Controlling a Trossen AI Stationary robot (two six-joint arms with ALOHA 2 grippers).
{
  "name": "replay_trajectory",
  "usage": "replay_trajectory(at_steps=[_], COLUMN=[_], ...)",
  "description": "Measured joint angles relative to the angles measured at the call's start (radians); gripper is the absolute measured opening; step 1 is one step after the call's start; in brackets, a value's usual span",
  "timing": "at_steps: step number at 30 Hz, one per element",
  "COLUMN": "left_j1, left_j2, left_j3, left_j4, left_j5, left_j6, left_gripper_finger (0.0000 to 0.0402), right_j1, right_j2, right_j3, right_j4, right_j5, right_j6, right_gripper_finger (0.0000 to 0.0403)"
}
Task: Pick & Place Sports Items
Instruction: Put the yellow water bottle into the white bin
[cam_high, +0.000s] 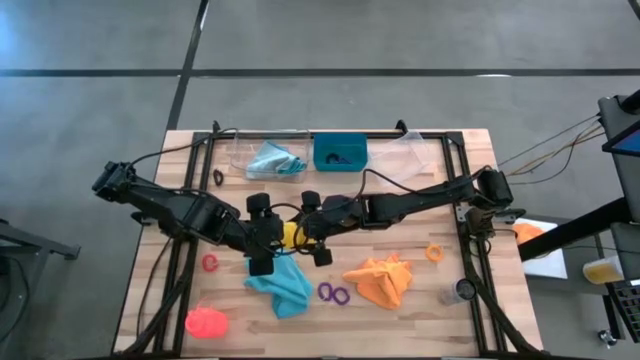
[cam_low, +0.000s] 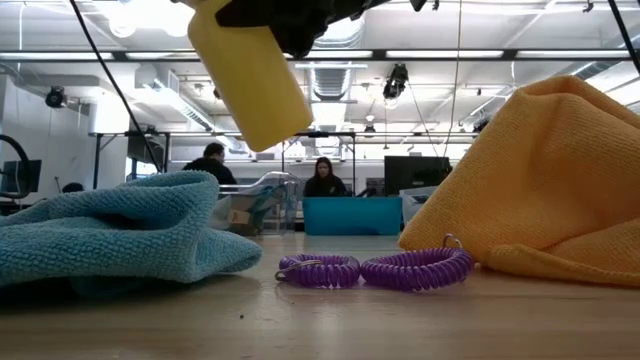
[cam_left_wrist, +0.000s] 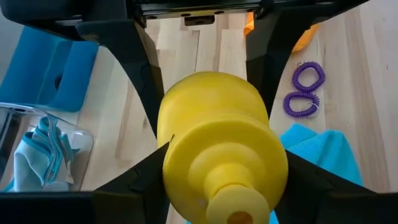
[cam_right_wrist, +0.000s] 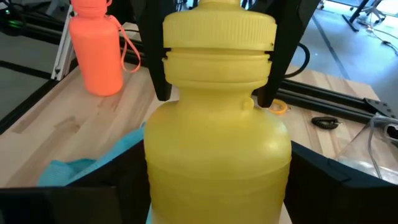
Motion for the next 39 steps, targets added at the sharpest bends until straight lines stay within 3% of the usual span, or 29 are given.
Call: replay_trajectory(at_steps=[10, 18, 24, 30, 39], left_j1=[0.001, 0.001, 0.0, -0.001, 0.0], left_j2=[0.0, -0.033, -0.118, -0.221, -0.316], left_j3=[0.0, 0.003, 0.098, 0.122, -0.007], left_j4=[0.017, 0.011, -0.008, -0.008, 0.052], left_j5=[0.002, 0.004, -0.003, -0.006, -0.049], left_j6=[0.02, 0.068, 0.068, 0.067, 0.062], left_gripper_finger=[0.028, 0.0284, 0.0285, 0.0285, 0.0285], right_j1=[0.001, 0.001, -0.003, -0.003, -0.01], right_j2=[-0.001, -0.003, -0.018, -0.087, -0.315], right_j3=[0.0, 0.0, 0.001, 0.001, 0.001], right_j4=[0.0, -0.011, -0.095, -0.274, -0.686], right_j5=[-0.009, -0.006, 0.03, 0.134, 0.399], right_j6=[-0.007, -0.007, -0.007, -0.007, 0.07], right_gripper_finger=[0.0268, 0.0267, 0.0267, 0.0267, 0.0267])
